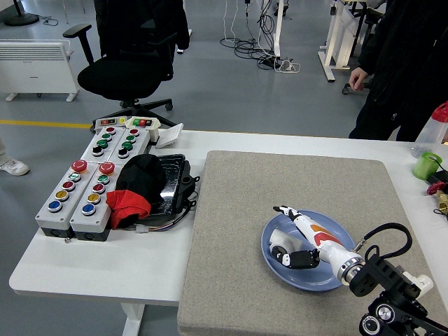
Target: Pick pipe place plate twice
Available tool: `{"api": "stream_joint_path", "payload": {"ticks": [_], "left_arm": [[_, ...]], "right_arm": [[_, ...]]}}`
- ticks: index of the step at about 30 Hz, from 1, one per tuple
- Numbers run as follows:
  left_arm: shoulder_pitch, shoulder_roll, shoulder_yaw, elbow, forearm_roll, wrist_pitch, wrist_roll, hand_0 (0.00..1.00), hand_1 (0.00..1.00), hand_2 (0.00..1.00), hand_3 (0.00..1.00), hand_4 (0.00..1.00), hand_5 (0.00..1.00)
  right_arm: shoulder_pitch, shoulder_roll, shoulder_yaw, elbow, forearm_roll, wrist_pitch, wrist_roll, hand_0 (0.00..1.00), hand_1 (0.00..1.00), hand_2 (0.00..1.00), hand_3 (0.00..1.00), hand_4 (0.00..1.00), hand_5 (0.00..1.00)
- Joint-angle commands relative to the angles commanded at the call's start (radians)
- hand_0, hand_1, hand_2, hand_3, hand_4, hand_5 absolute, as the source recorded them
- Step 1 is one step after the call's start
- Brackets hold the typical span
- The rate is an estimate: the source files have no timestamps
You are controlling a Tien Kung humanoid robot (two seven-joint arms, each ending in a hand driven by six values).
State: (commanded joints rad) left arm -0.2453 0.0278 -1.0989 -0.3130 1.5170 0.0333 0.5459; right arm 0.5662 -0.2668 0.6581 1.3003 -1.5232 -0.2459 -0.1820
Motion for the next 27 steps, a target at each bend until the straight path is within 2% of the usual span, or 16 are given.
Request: {"api": "stream_joint_path", "payload": {"ticks": [5,10,12,16,18,20,24,27], "left_arm": [[0.0,0.001,0.005,0.001,-0.009,0.003,-0.002,0.654,0.629,0.631,0.553,0.39,0.998],[-0.002,0.004,0.004,0.001,-0.01,0.006,-0.001,0.654,0.629,0.63,0.553,0.391,0.998],[-0.002,0.006,0.008,0.002,-0.015,0.008,-0.002,0.654,0.629,0.63,0.553,0.391,0.998],[-0.005,0.011,0.006,0.004,-0.018,0.013,-0.004,0.654,0.629,0.63,0.551,0.393,0.998],[-0.006,0.013,0.006,0.004,-0.017,0.013,-0.005,0.654,0.629,0.63,0.551,0.393,0.998],[-0.006,0.014,0.004,0.006,-0.017,0.016,-0.006,0.654,0.629,0.629,0.55,0.394,0.998],[-0.005,0.017,-0.001,0.007,-0.013,0.019,-0.007,0.654,0.629,0.629,0.55,0.394,0.998],[-0.005,0.018,-0.004,0.007,-0.007,0.018,-0.006,0.655,0.63,0.629,0.55,0.394,0.998]], "right_arm": [[-0.027,-0.032,0.083,0.049,-0.001,0.009,0.002,0.998,0.974,0.998,0.998,0.825,0.397],[-0.062,-0.086,0.194,0.089,0.02,0.059,-0.031,0.998,0.962,0.998,0.998,0.821,0.403],[-0.082,-0.116,0.251,0.115,0.031,0.102,-0.064,0.998,0.962,0.998,0.998,0.821,0.403],[-0.109,-0.189,0.335,0.167,0.034,0.242,-0.134,0.998,0.928,0.998,0.998,0.813,0.402],[-0.119,-0.217,0.354,0.187,0.032,0.289,-0.145,0.998,0.928,0.998,0.998,0.813,0.402],[-0.15,-0.273,0.394,0.233,0.044,0.352,-0.177,0.998,0.934,0.998,0.998,0.808,0.401],[-0.207,-0.348,0.455,0.283,0.058,0.436,-0.194,0.998,0.934,0.998,0.998,0.808,0.401],[-0.24,-0.383,0.472,0.295,0.058,0.489,-0.201,0.998,0.941,0.998,0.998,0.809,0.4]]}}
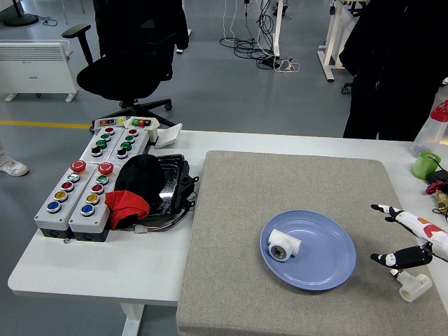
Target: Pick pipe place plate twice
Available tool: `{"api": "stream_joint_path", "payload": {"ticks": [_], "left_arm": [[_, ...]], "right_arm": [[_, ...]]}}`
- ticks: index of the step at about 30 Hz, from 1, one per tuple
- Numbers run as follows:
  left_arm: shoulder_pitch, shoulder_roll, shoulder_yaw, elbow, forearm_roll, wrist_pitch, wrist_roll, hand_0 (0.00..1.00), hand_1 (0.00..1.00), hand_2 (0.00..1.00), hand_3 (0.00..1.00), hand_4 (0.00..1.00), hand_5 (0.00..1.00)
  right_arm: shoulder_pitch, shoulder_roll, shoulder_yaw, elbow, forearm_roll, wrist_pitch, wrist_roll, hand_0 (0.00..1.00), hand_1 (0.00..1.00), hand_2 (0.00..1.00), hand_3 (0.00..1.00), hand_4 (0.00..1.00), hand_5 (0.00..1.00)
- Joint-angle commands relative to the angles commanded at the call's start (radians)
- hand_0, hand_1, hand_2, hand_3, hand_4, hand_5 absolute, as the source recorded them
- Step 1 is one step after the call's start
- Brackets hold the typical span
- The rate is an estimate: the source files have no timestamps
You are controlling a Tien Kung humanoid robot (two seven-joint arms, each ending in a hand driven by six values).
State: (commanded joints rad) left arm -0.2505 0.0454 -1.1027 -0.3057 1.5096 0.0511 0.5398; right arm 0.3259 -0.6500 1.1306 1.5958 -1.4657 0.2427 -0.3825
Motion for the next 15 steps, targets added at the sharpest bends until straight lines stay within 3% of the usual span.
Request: {"api": "stream_joint_path", "payload": {"ticks": [2,5,15], "left_arm": [[0.001,-0.001,-0.006,0.0,0.007,-0.001,0.002,0.655,0.63,0.629,0.55,0.394,0.998],[0.001,-0.001,-0.012,0.0,0.016,-0.002,0.003,0.655,0.629,0.63,0.55,0.395,0.998],[-0.004,-0.004,-0.018,0.001,0.023,0.001,0.003,0.655,0.629,0.63,0.55,0.394,0.998]], "right_arm": [[-0.034,-0.028,0.002,0.006,0.002,0.026,-0.008,0.998,0.941,0.998,0.998,0.809,0.4],[-0.066,-0.044,-0.004,0.006,-0.004,0.026,-0.005,0.998,0.941,0.998,0.998,0.81,0.399],[-0.122,-0.05,0.002,-0.056,-0.094,0.022,0.033,0.998,0.943,0.998,0.998,0.812,0.39]]}}
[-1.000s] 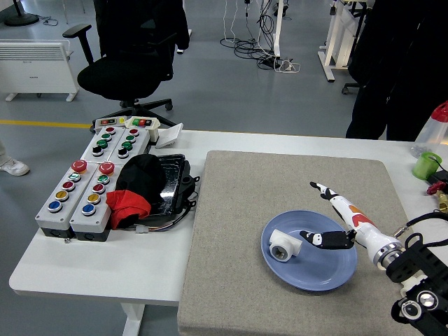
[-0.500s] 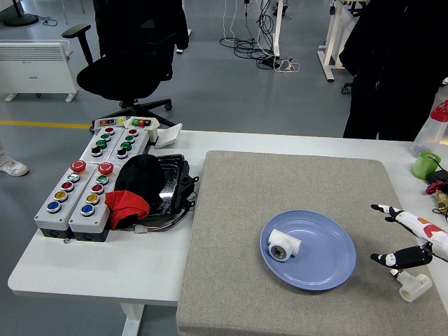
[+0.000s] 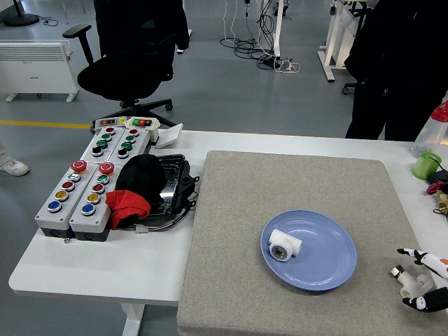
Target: Pick pipe place plate twice
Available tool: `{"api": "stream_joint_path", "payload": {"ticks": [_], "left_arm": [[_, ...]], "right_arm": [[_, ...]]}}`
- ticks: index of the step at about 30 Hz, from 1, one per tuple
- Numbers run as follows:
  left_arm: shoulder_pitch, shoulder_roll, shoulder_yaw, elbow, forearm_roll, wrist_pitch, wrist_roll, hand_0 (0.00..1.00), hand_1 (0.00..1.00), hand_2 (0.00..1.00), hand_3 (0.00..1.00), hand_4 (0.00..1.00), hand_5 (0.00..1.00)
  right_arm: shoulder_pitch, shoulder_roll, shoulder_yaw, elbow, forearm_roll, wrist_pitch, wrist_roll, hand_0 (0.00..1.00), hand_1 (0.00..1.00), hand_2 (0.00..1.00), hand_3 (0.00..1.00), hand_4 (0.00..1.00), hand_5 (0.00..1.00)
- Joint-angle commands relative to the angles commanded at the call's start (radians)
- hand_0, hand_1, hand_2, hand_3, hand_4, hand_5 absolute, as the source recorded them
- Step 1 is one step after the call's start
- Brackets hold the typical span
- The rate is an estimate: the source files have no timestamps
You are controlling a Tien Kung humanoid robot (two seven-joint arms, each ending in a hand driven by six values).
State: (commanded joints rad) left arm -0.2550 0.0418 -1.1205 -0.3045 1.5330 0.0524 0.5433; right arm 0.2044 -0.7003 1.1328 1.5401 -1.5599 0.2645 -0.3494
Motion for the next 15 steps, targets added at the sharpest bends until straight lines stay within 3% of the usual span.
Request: {"api": "stream_joint_path", "payload": {"ticks": [2,7,8,13,14,15], "left_arm": [[-0.001,0.0,0.0,0.0,0.001,0.0,0.0,0.654,0.629,0.63,0.551,0.394,0.998],[0.002,-0.003,-0.004,-0.001,0.01,-0.003,0.001,0.654,0.629,0.63,0.551,0.394,0.998],[0.003,-0.003,-0.007,-0.001,0.014,-0.003,0.002,0.655,0.63,0.631,0.551,0.392,0.998],[0.008,-0.005,-0.009,-0.001,0.018,-0.004,0.002,0.655,0.63,0.631,0.551,0.392,0.998],[0.009,-0.006,-0.009,-0.001,0.019,-0.004,0.002,0.655,0.631,0.633,0.551,0.391,0.998],[0.009,-0.006,-0.009,-0.001,0.019,-0.004,0.002,0.655,0.631,0.633,0.551,0.391,0.998]], "right_arm": [[-0.002,0.002,-0.004,-0.007,-0.007,-0.014,0.007,0.971,0.932,0.992,0.945,0.79,0.344],[0.004,0.01,-0.02,-0.027,-0.066,-0.023,0.037,0.971,0.932,0.992,0.945,0.79,0.344],[0.005,0.01,-0.025,-0.028,-0.069,-0.024,0.046,0.789,0.807,0.906,0.871,0.752,0.274],[0.009,0.016,-0.045,-0.037,-0.089,-0.015,0.076,0.789,0.807,0.906,0.871,0.752,0.274],[0.009,0.018,-0.046,-0.039,-0.092,-0.012,0.077,0.581,0.636,0.685,0.752,0.655,0.11],[0.01,0.018,-0.047,-0.04,-0.096,-0.009,0.077,0.581,0.636,0.685,0.752,0.655,0.11]]}}
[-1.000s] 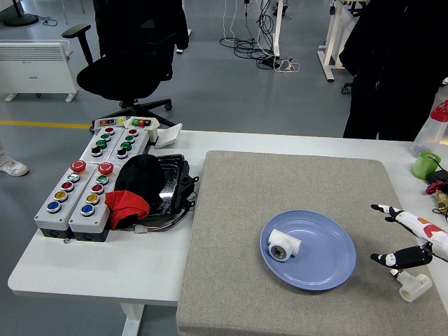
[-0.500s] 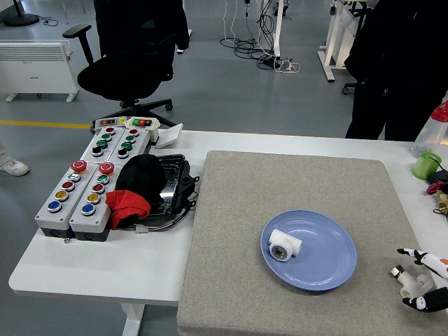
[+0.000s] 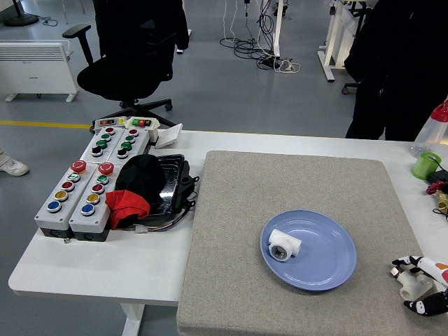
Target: Pick pipe place plate twice
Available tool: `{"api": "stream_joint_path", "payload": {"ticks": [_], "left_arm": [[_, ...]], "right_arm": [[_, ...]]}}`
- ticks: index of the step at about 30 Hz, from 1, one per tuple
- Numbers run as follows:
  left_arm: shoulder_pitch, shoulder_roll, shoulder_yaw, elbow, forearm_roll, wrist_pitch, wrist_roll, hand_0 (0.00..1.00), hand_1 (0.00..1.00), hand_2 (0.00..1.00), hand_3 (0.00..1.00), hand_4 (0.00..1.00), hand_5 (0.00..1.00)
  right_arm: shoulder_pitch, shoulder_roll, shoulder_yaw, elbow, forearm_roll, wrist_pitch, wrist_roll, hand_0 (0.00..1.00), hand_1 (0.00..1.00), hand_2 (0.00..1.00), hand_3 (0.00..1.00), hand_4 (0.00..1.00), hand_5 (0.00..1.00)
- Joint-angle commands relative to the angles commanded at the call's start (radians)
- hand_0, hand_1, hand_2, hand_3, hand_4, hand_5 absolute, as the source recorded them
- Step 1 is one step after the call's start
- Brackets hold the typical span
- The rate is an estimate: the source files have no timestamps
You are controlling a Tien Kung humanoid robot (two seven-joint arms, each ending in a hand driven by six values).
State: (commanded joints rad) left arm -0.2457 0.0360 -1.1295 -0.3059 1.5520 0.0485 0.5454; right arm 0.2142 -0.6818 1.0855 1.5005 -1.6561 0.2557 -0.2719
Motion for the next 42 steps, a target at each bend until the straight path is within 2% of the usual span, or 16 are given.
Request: {"api": "stream_joint_path", "payload": {"ticks": [4,5,9,10,16,17,26,33,40,41,42], "left_arm": [[0.002,-0.001,0.0,0.0,0.002,0.0,-0.001,0.655,0.631,0.633,0.551,0.391,0.998],[0.003,-0.001,0.0,0.001,0.002,0.001,-0.002,0.654,0.632,0.633,0.554,0.39,0.998],[0.004,-0.002,-0.002,0.001,0.003,0.0,-0.002,0.654,0.632,0.633,0.554,0.39,0.998],[0.005,-0.002,-0.002,0.001,0.003,0.0,-0.003,0.654,0.631,0.633,0.553,0.389,0.998],[0.002,-0.002,0.003,0.002,-0.003,0.001,-0.004,0.654,0.631,0.633,0.553,0.389,0.998],[0.002,-0.002,0.003,0.002,-0.004,0.001,-0.004,0.653,0.632,0.634,0.554,0.389,0.998],[-0.004,-0.001,0.008,0.002,-0.012,0.0,-0.004,0.653,0.632,0.634,0.555,0.39,0.998],[-0.006,-0.001,0.015,0.0,-0.021,0.0,-0.002,0.653,0.633,0.634,0.557,0.388,0.998],[-0.005,-0.001,0.016,-0.001,-0.022,-0.002,-0.001,0.653,0.633,0.634,0.555,0.387,0.998],[-0.005,-0.001,0.016,-0.001,-0.023,-0.003,0.0,0.653,0.632,0.634,0.556,0.386,0.998],[-0.005,-0.002,0.017,-0.002,-0.024,-0.003,0.0,0.653,0.632,0.634,0.556,0.386,0.998]], "right_arm": [[0.003,-0.001,-0.003,-0.003,-0.024,0.005,-0.001,0.581,0.636,0.685,0.752,0.655,0.11],[0.004,-0.002,-0.004,-0.004,-0.028,0.003,0.0,0.497,0.58,0.645,0.72,0.625,0.077],[0.01,-0.003,-0.012,-0.009,-0.037,-0.002,0.004,0.497,0.58,0.645,0.72,0.625,0.077],[0.013,-0.002,-0.017,-0.012,-0.036,-0.006,0.008,0.419,0.521,0.613,0.691,0.597,0.05],[0.019,0.0,-0.017,-0.009,-0.017,-0.017,0.015,0.419,0.521,0.613,0.691,0.597,0.05],[0.02,0.0,-0.017,-0.009,-0.015,-0.018,0.016,0.358,0.471,0.59,0.663,0.566,0.022],[0.069,0.012,-0.021,0.046,0.01,-0.027,0.01,0.331,0.46,0.579,0.646,0.552,0.014],[0.13,0.042,-0.045,0.057,0.016,-0.039,0.013,0.31,0.446,0.568,0.631,0.531,0.002],[0.244,0.131,-0.122,0.053,0.042,-0.061,0.014,0.308,0.447,0.566,0.626,0.529,0.002],[0.257,0.142,-0.135,0.048,0.045,-0.064,0.016,0.367,0.469,0.574,0.631,0.53,0.006],[0.273,0.156,-0.154,0.043,0.049,-0.067,0.018,0.367,0.469,0.574,0.631,0.53,0.006]]}}
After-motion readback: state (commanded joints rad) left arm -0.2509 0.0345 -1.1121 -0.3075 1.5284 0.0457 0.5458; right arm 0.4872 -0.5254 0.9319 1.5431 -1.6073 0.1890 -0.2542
